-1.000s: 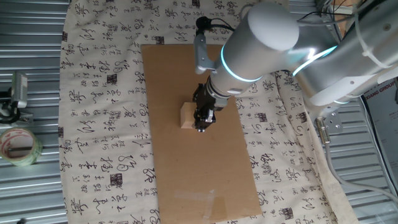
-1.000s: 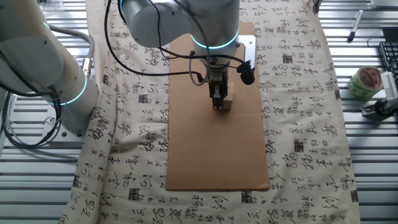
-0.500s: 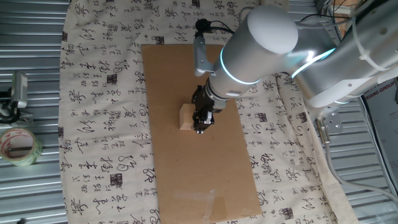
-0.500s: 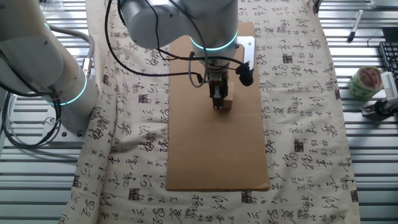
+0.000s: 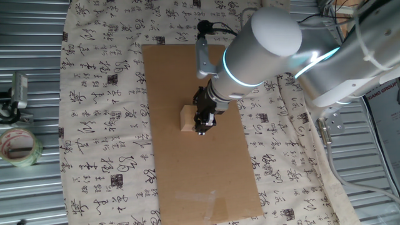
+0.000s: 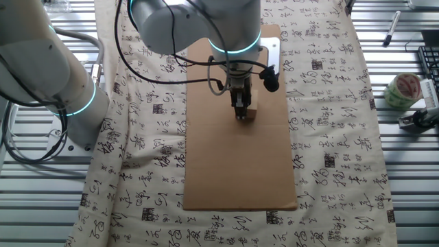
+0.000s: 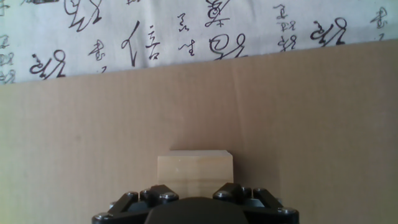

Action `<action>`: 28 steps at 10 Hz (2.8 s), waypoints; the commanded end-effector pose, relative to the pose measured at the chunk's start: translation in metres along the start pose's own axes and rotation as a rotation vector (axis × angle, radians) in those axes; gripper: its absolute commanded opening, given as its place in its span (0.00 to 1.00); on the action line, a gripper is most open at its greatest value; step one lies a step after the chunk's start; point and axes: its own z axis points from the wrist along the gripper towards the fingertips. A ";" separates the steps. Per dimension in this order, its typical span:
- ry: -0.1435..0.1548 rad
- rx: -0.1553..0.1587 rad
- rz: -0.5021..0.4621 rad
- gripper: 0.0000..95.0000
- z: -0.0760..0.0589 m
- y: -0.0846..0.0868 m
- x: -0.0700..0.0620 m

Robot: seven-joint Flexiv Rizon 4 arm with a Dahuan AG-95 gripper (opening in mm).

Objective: Hold a small block with the gripper and sweep it from left to right on the table

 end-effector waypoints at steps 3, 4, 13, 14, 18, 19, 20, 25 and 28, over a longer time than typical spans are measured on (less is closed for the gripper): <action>0.023 -0.010 -0.013 0.20 -0.006 0.000 0.003; 0.024 -0.011 -0.015 0.20 -0.007 0.000 0.003; 0.017 -0.011 -0.027 0.20 -0.005 0.006 0.004; 0.016 -0.012 -0.025 0.20 -0.004 0.007 0.004; 0.015 -0.011 -0.020 0.20 -0.002 0.010 0.005; 0.016 0.005 -0.026 0.20 -0.002 0.010 0.005; 0.009 0.001 -0.026 0.20 -0.003 0.010 0.005; 0.013 -0.017 -0.016 0.20 -0.002 0.014 0.006; 0.010 -0.011 -0.019 0.20 -0.002 0.014 0.006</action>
